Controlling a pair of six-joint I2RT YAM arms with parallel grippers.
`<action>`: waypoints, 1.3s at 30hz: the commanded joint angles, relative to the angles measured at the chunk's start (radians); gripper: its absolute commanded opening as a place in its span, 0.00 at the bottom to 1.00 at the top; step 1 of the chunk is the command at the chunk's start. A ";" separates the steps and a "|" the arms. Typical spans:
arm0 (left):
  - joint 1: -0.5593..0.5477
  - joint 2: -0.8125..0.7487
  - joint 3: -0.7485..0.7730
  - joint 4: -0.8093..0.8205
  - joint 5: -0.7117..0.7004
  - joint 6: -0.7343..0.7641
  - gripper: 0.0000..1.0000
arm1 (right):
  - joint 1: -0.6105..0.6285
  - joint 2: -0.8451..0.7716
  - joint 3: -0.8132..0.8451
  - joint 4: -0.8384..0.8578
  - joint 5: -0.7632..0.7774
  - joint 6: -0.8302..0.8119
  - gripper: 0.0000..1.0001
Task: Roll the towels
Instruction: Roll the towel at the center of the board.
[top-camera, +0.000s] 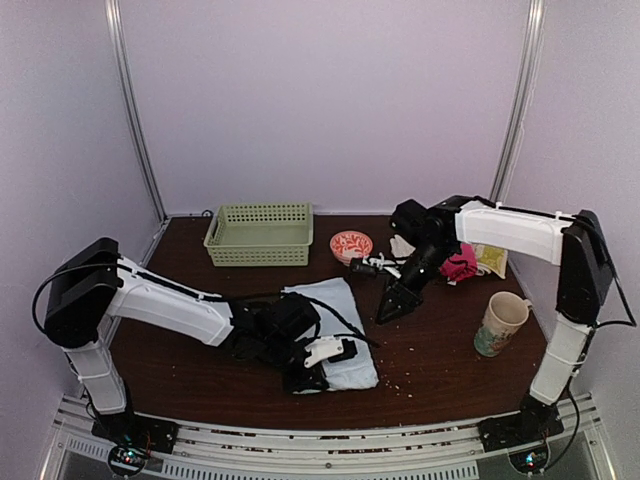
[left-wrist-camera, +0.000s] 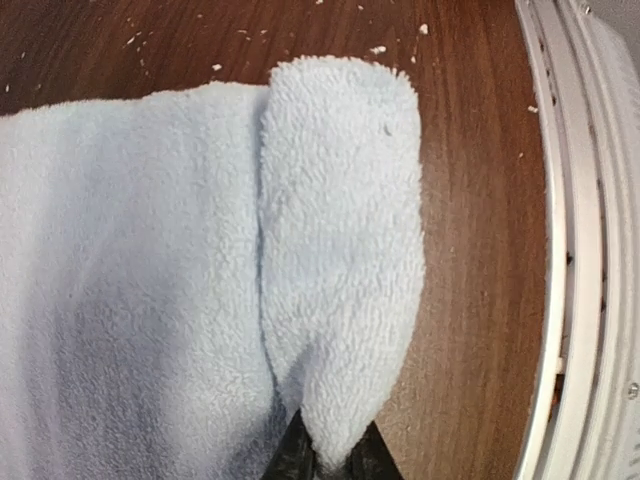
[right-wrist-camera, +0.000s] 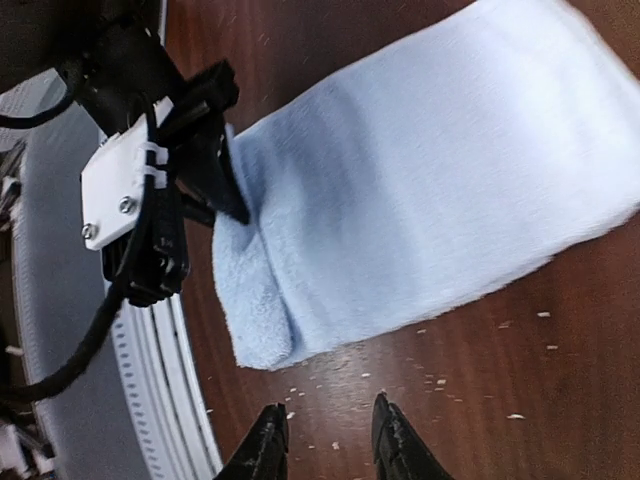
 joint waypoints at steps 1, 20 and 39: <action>0.113 -0.019 -0.025 0.059 0.342 -0.140 0.10 | -0.002 -0.201 -0.080 0.280 0.266 0.152 0.28; 0.223 0.188 0.041 0.149 0.790 -0.357 0.12 | 0.392 -0.339 -0.486 0.527 0.428 -0.037 0.36; 0.226 0.232 0.037 0.131 0.779 -0.340 0.16 | 0.497 -0.094 -0.457 0.650 0.415 -0.013 0.24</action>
